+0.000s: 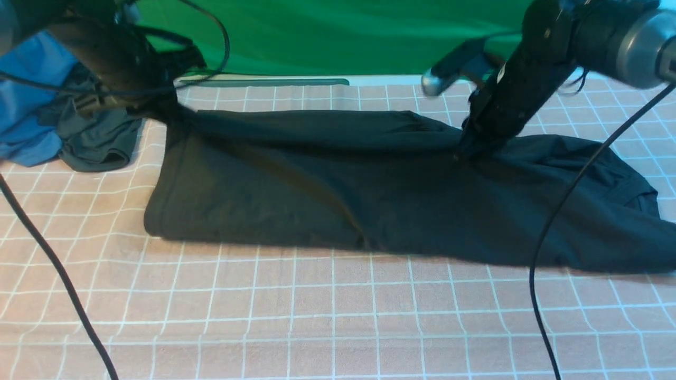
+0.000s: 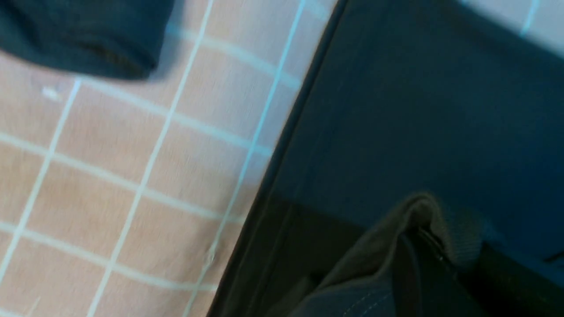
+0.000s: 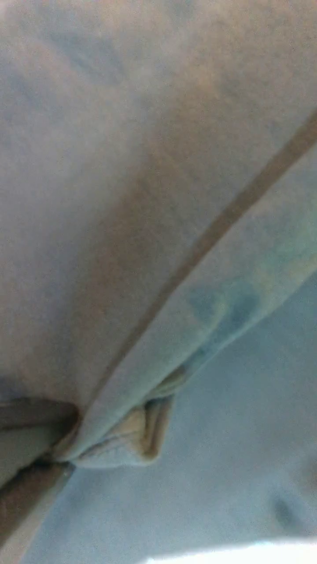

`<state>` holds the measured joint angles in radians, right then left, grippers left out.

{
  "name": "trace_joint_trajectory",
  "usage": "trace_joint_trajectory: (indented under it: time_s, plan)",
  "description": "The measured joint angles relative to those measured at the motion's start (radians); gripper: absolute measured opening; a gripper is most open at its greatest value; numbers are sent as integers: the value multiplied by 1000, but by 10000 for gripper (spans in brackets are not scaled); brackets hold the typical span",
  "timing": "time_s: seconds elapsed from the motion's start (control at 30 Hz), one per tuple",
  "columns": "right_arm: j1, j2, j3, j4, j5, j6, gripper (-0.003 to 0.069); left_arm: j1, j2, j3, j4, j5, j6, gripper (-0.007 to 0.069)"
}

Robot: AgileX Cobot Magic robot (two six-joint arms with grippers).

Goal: Fold a long-sleeved shirt over a pink coffee tablecloth.
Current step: 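Fold the black garment in half by bringing its near edge over to the far edge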

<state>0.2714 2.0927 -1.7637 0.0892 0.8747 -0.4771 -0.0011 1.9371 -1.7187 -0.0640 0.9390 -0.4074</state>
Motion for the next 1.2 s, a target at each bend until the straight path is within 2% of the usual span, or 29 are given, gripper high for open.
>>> trace_joint_trajectory:
  time_s: [0.3,0.7,0.87,0.97,1.07,1.13,1.17,1.2]
  plan:
    - [-17,16,-35,3,-162,6,67,16,56,-99,-14,-97,-5,46]
    - [-17,128,-35,2,-458,6,67,21,213,-139,4,-332,-7,47]
    - [-17,164,-35,0,-515,12,97,21,237,-139,8,-354,-11,63]
    - [-17,177,-34,-1,-545,22,150,21,252,-139,19,-369,-11,127]
    - [-17,180,-34,-3,-598,46,279,22,262,-139,38,-405,-10,283]
    - [-17,179,-35,-3,-605,56,311,22,257,-139,55,-406,-2,381]
    - [-17,177,-35,-3,-600,58,322,22,253,-139,64,-398,0,399]
    - [-17,164,-35,-3,-567,63,331,22,237,-140,73,-345,1,465]
